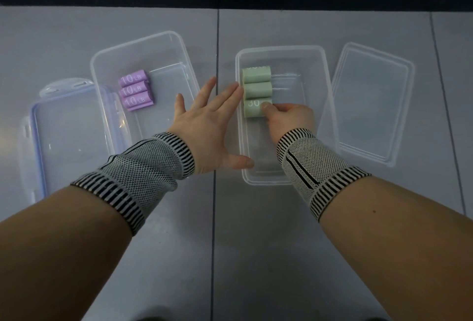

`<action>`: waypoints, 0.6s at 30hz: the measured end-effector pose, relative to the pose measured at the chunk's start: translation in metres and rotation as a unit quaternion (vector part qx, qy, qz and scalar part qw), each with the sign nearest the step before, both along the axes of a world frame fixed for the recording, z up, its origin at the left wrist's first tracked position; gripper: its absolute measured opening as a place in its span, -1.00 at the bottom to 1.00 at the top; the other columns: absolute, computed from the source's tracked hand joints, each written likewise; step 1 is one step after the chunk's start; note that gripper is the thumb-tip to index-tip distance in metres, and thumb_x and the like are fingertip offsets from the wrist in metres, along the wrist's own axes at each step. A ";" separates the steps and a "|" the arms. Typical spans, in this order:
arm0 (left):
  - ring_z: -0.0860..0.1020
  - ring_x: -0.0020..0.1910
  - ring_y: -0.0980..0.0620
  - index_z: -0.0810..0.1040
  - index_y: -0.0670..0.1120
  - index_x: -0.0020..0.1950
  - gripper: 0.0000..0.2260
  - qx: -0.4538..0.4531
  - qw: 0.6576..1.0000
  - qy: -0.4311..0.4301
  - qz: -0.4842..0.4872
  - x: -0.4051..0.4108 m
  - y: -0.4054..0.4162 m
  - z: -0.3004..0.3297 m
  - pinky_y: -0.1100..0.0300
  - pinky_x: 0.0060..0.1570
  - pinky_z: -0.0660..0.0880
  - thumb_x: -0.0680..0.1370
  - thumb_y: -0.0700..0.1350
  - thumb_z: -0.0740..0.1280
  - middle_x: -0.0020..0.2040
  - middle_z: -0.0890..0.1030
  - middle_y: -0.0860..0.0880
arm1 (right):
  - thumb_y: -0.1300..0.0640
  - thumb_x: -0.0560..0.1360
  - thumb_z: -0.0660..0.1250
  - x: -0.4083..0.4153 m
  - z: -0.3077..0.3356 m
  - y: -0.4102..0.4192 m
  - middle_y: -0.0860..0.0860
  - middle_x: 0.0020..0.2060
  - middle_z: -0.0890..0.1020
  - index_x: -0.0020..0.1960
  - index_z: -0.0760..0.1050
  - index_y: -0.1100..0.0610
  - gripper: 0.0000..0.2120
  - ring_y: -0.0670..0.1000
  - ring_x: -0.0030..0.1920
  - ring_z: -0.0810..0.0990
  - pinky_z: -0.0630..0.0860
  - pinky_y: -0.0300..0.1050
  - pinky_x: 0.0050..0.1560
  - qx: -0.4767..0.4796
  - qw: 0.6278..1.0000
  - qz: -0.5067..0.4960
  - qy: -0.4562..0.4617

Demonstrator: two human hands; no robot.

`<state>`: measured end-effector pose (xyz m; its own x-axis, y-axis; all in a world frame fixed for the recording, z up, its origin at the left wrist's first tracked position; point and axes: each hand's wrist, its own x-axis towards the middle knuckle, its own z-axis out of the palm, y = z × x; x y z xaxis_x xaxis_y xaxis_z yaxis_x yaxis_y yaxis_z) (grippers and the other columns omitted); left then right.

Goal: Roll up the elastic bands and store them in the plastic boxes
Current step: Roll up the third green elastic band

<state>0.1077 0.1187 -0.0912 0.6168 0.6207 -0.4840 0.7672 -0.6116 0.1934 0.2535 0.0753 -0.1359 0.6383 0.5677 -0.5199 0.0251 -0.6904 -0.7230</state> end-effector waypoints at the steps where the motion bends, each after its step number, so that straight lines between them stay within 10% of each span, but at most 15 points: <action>1: -0.37 0.47 0.05 -0.34 0.06 0.50 0.12 0.000 1.000 0.000 0.000 0.000 0.000 0.000 -0.28 0.38 -0.20 0.22 0.47 0.25 0.52 -0.27 0.19 | 0.01 0.49 0.37 -0.001 0.000 0.001 0.03 -0.13 0.67 0.07 0.62 0.17 -0.73 -0.07 -0.26 0.55 0.37 -0.31 -0.33 -0.001 1.000 0.001 -0.002; 8: -0.37 0.47 0.05 -0.33 0.06 0.50 0.11 0.003 1.000 0.000 -0.001 -0.001 0.000 0.000 -0.28 0.38 -0.21 0.23 0.47 0.26 0.52 -0.27 0.18 | 0.00 0.45 0.41 0.004 0.001 0.008 -0.01 -0.38 0.56 -0.31 0.53 0.11 -0.77 -0.04 -0.37 0.52 0.44 -0.24 -0.32 -0.038 0.999 0.006 -0.005; 18: -0.37 0.48 0.04 -0.32 0.06 0.51 0.11 0.002 1.000 -0.001 0.001 0.000 0.000 0.000 -0.29 0.39 -0.19 0.23 0.46 0.27 0.52 -0.26 0.19 | -0.08 0.54 0.24 0.002 -0.002 0.017 -0.04 -0.50 0.44 -0.29 0.53 0.13 -0.65 -0.10 -0.50 0.37 0.14 -0.26 -0.53 -0.106 0.980 0.106 -0.133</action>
<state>0.1076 0.1187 -0.0909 0.6168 0.6234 -0.4806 0.7677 -0.6113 0.1922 0.2558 0.0919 -0.1378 0.6463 0.5996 -0.4720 0.3516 -0.7830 -0.5131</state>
